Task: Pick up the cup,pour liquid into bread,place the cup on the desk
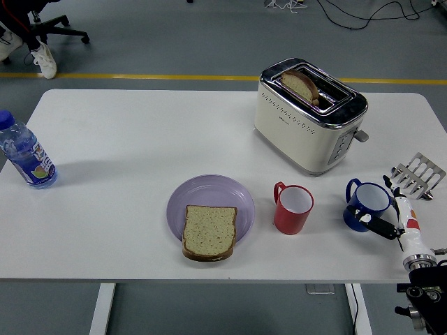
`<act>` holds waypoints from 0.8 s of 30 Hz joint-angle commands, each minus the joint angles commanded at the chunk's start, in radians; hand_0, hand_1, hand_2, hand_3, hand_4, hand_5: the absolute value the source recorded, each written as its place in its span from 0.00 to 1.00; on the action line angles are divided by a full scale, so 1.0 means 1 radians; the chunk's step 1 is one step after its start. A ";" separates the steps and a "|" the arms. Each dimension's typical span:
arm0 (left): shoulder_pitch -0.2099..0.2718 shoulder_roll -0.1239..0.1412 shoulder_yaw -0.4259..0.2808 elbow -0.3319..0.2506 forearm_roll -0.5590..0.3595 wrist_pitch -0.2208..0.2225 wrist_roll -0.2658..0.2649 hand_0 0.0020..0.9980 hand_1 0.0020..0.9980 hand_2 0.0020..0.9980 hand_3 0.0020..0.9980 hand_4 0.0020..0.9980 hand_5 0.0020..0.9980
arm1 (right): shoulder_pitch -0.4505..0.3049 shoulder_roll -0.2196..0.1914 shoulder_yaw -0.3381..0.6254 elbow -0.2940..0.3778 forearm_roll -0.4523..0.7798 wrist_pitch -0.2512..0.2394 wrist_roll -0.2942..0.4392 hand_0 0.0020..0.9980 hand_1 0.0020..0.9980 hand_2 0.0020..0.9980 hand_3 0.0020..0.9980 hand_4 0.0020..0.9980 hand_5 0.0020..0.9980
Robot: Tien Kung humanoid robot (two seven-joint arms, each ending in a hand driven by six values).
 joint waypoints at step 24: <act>-0.010 0.008 -0.008 0.000 0.002 0.003 -0.006 0.62 0.59 0.61 0.56 0.37 1.00 | -0.088 -0.036 0.097 0.387 0.193 -0.076 -0.007 0.85 0.74 0.83 0.80 0.74 0.03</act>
